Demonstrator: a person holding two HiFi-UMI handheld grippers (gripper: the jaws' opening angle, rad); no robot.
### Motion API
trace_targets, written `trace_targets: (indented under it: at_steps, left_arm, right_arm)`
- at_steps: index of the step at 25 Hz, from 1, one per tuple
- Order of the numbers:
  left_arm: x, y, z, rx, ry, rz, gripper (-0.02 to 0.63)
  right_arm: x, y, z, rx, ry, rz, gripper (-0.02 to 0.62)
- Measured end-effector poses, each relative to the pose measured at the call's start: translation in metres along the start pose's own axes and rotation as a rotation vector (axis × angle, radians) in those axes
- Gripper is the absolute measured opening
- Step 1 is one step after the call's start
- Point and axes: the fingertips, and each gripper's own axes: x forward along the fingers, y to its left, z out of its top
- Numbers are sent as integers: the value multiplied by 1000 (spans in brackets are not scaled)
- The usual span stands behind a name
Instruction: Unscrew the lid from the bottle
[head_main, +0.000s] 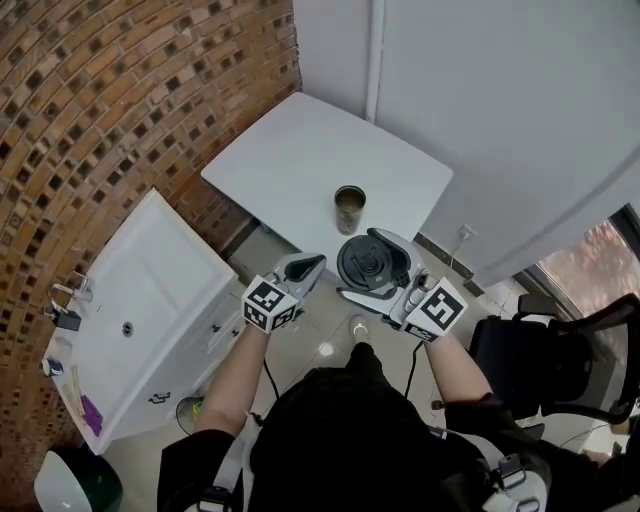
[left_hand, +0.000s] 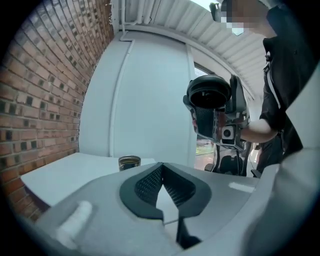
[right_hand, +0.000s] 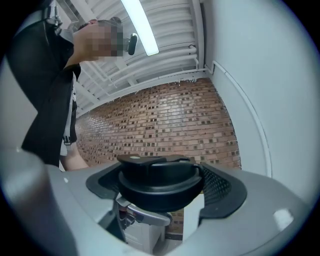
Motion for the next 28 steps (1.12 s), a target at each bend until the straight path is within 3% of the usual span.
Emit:
trace_targets:
  at_steps: [5, 10, 14, 20, 28]
  left_arm:
    - [-21, -28, 4, 25, 32, -11, 2]
    - [-39, -60, -1, -37, -4, -49, 2]
    - [-47, -75, -8, 47, 24, -60, 2]
    - [-70, -82, 12, 26, -39, -82, 2]
    - [-77, -89, 29, 33, -80, -16, 2]
  right_arm:
    - [-3, 28, 10, 3, 4, -14, 465]
    - [-12, 54, 1, 28, 22, -40, 463]
    - [-19, 65, 1, 18, 30, -46, 465]
    - [-25, 70, 15, 4, 21, -47, 465]
    - [-45, 86, 40, -35, 56, -2, 465]
